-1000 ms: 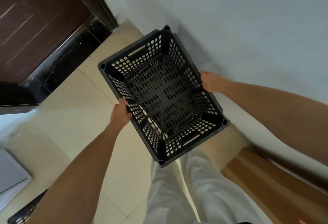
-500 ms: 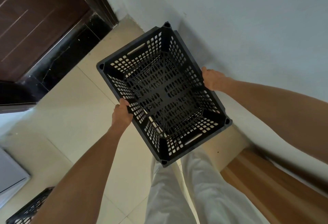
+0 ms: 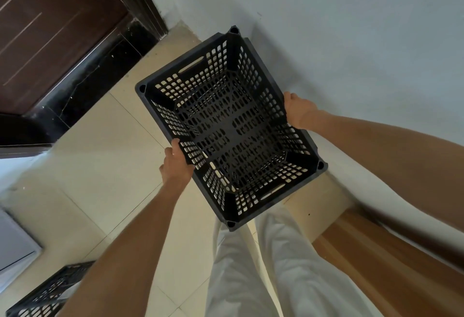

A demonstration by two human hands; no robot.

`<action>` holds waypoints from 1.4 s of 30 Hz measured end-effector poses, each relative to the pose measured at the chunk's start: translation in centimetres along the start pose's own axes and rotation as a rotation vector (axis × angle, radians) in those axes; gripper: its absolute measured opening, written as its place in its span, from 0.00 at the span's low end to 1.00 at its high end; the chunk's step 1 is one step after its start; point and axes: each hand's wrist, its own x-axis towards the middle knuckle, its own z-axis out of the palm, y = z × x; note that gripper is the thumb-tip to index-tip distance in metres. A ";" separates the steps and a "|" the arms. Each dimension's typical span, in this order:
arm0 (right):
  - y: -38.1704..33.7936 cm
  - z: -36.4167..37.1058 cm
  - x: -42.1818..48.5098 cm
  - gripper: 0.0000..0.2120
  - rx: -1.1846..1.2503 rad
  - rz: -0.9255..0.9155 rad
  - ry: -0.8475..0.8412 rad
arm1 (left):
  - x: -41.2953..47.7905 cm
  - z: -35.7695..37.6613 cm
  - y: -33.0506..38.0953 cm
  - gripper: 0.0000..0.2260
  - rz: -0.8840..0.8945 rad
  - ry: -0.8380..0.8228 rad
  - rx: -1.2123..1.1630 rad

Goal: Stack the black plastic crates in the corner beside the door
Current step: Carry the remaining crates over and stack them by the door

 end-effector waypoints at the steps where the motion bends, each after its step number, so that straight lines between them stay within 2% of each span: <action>1: 0.0 0.6 -0.4 0.27 0.009 0.002 0.034 | -1.1 0.9 0.1 0.39 -0.001 0.053 0.064; 3: 0.1 2.3 -1.6 0.38 -0.025 -0.033 0.126 | -3.3 3.0 0.1 0.43 0.040 0.101 0.178; 5: 0.2 4.2 -3.0 0.44 -0.094 -0.108 0.203 | -4.9 5.0 -0.2 0.43 0.140 0.073 0.283; 10: 1.1 8.3 -5.6 0.46 -0.190 -0.186 0.206 | -6.8 7.9 0.0 0.34 0.363 -0.028 0.488; 15: 2.2 10.0 -6.5 0.54 -0.012 -0.007 0.191 | -4.9 6.5 -1.6 0.24 0.553 -0.186 0.672; 19: 3.5 9.4 -5.8 0.46 -0.010 0.009 0.130 | -3.4 4.6 -3.8 0.24 0.837 -0.254 0.874; 23: 3.5 8.5 -5.5 0.41 -0.011 -0.015 0.163 | -3.0 4.3 -4.5 0.20 0.959 -0.261 0.929; 29: 4.1 6.9 -4.6 0.36 -0.025 -0.036 0.255 | -2.4 5.6 -4.0 0.16 1.060 -0.152 0.938; 35: 5.0 6.9 -3.9 0.41 -0.041 -0.029 0.278 | -2.2 6.7 -3.2 0.16 1.113 -0.133 0.910; 42: 5.2 6.8 -3.8 0.40 -0.051 -0.028 0.320 | -2.1 6.9 -2.9 0.18 1.131 -0.120 0.905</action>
